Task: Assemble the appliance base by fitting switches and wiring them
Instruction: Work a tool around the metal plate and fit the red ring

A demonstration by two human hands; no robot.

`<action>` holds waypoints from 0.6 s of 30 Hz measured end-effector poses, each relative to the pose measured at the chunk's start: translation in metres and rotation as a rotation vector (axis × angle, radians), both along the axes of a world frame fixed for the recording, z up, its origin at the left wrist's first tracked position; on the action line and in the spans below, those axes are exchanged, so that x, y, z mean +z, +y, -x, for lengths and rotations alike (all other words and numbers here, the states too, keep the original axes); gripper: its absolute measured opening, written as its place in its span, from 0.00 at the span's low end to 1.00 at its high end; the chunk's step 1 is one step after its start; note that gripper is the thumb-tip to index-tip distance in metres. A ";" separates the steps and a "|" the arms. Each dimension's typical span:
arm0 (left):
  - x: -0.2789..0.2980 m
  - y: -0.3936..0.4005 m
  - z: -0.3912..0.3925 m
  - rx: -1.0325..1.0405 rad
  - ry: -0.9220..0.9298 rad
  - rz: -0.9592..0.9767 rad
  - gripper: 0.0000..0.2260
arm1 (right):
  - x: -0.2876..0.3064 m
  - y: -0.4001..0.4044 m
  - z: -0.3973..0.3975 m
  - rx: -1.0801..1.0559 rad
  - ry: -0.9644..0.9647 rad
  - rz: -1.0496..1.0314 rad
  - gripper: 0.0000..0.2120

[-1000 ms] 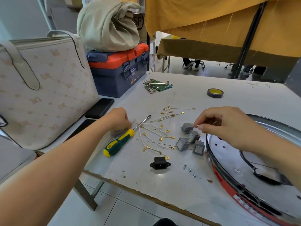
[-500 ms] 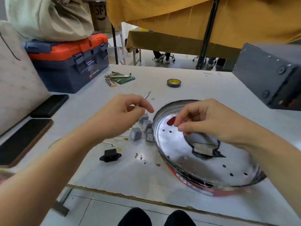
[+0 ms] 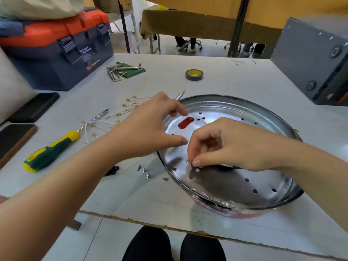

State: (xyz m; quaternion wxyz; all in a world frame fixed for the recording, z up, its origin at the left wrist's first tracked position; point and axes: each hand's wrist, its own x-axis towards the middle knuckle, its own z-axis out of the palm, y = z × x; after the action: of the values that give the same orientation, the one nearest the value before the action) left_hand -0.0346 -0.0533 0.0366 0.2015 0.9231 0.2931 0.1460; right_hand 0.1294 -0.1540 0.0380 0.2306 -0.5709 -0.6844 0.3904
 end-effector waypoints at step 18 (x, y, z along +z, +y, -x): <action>-0.012 0.001 0.005 -0.089 0.003 0.016 0.21 | 0.001 0.001 0.004 0.115 -0.071 0.068 0.07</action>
State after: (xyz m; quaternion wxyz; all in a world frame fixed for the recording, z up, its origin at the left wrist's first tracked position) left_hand -0.0394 -0.0520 0.0251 0.2147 0.9338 0.2533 0.1334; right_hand 0.1258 -0.1528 0.0395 0.1639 -0.5516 -0.7102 0.4056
